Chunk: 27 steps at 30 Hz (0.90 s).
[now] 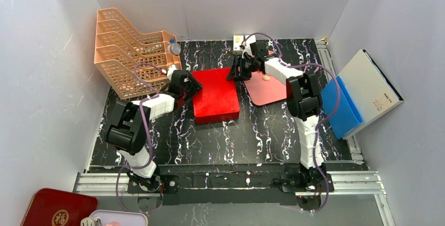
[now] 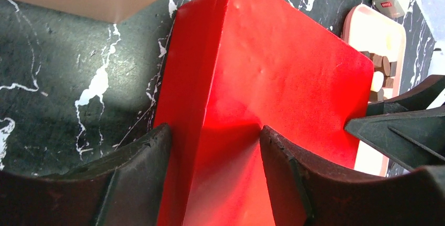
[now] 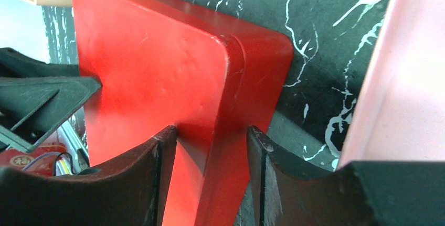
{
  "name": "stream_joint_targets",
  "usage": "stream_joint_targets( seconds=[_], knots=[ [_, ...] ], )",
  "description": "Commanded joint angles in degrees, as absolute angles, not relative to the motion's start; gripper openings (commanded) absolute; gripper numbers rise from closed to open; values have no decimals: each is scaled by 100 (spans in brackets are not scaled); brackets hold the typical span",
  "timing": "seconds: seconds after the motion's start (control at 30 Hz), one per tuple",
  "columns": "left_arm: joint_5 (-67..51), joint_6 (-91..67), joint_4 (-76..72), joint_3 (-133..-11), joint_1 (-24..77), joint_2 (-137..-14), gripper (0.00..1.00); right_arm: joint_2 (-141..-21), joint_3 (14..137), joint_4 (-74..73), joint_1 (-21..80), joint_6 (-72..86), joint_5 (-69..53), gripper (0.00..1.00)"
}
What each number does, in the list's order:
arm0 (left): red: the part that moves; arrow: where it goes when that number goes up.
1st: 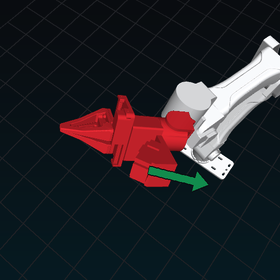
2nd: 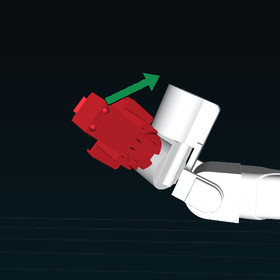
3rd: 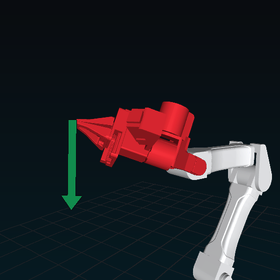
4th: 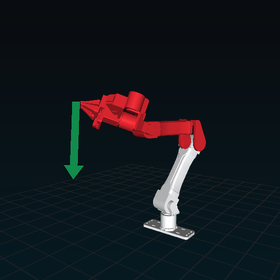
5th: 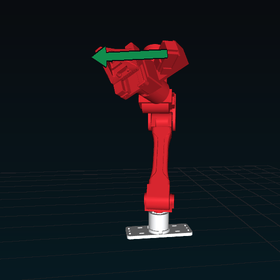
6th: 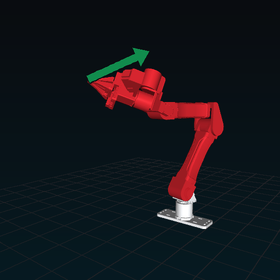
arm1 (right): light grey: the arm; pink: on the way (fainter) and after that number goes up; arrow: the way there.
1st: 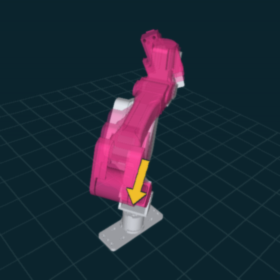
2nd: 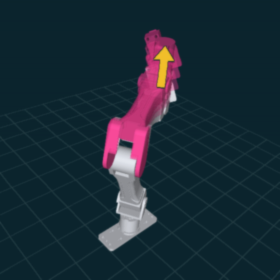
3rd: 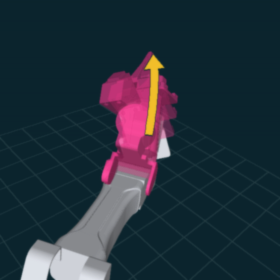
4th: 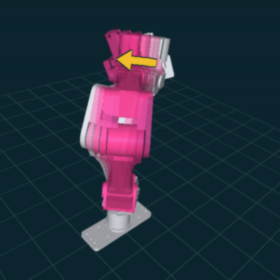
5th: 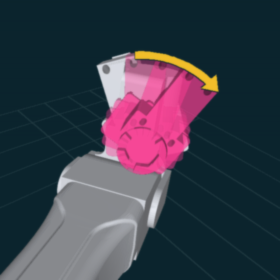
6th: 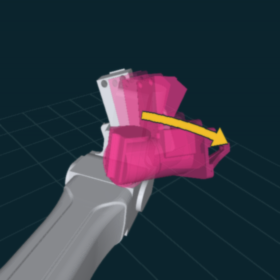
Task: Pack the chocolate
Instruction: Close the box lid on the packing box.
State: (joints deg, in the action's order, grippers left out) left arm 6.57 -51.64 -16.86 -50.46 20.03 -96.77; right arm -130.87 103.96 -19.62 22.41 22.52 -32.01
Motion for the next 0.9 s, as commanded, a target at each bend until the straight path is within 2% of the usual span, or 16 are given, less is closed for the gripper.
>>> stream_joint_targets(
  seconds=[0.0,0.37,0.87],
  knots=[
    [167,-4822,-1473,-5372,2048,-9806,59,-12935,9954,-1853,2294,2204,-3111,56],
    [-263,-4599,-1301,-5580,2048,-9977,58,-12459,9212,-1544,2318,2373,-3019,50],
    [-524,-4614,-1288,-5598,2159,-10028,57,-11882,8546,-1407,2320,2399,-2818,50]
  ],
)
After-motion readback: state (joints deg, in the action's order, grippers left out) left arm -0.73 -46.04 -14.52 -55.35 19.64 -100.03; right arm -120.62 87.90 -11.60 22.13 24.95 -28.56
